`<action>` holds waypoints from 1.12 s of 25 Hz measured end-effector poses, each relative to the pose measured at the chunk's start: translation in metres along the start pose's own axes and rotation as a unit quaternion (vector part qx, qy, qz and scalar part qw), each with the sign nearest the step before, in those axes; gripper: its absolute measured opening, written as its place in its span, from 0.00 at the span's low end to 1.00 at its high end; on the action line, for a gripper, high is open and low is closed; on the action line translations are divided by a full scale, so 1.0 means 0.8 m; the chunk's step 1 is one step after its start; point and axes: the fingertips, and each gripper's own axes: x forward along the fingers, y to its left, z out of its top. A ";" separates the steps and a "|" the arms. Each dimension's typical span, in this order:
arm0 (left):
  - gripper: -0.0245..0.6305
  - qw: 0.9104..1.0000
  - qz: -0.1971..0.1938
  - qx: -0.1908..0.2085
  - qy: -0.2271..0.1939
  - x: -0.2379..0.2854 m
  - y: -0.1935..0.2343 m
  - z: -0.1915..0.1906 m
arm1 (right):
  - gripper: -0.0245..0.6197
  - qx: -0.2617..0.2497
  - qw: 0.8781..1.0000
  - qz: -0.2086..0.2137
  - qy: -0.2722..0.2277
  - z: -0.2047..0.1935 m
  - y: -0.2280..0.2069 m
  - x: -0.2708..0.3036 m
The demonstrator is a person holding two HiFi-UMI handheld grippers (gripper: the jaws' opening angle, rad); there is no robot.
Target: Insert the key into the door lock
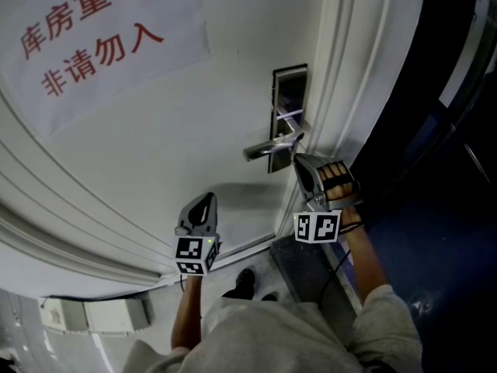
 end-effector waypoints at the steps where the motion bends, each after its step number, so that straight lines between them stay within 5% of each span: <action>1: 0.06 1.000 -0.001 0.000 0.001 0.001 -0.001 -0.001 | 0.08 0.000 1.000 0.002 0.000 0.001 0.000 0.000; 28: 0.06 1.000 -0.013 -0.001 0.004 0.003 -0.002 -0.006 | 0.08 -0.037 0.999 0.015 0.032 0.004 -0.001 0.034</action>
